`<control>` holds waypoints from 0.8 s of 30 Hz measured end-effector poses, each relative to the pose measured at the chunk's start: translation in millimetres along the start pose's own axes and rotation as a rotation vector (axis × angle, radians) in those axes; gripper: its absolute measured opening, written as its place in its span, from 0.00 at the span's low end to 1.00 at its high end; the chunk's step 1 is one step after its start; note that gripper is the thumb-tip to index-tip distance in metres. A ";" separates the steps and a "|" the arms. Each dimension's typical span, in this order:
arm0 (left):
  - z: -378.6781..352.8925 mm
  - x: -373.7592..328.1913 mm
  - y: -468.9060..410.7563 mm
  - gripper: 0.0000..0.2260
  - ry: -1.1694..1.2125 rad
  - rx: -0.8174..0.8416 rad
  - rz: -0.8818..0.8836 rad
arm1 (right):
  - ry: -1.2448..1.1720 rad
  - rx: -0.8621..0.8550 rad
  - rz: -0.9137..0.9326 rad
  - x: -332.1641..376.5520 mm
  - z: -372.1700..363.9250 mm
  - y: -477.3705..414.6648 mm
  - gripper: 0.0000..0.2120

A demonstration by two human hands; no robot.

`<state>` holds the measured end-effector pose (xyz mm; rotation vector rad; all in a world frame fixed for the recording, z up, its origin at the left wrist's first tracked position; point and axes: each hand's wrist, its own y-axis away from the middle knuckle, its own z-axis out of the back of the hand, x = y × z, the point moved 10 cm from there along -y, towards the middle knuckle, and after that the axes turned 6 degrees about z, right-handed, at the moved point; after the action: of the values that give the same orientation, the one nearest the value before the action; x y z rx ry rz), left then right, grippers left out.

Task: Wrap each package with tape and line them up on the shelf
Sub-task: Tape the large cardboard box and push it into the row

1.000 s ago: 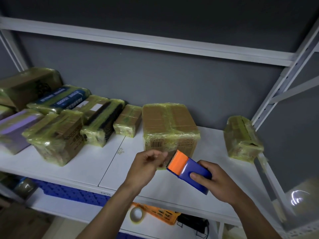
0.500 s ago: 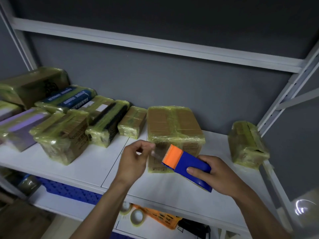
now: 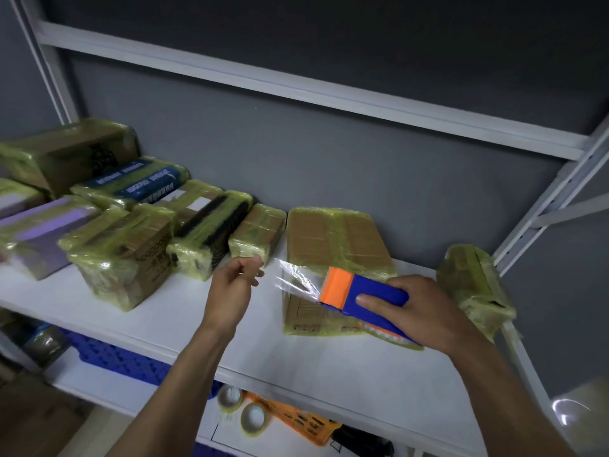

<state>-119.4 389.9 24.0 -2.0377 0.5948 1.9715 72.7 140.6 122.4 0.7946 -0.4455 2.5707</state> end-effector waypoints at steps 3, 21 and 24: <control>-2.1 5.4 -8.6 0.09 0.028 -0.007 0.030 | 0.148 -0.061 -0.012 7.4 9.0 -13.5 0.33; -45.4 72.8 -39.6 0.06 0.153 0.042 0.254 | 0.507 0.114 -0.224 21.1 3.8 -82.1 0.30; -58.6 79.3 -38.9 0.05 0.143 0.072 0.274 | 0.523 0.130 -0.241 16.3 0.6 -85.0 0.29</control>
<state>-49.2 388.8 -55.4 -2.1628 1.0106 1.9206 100.7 218.6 147.6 0.1754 -0.0183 2.4640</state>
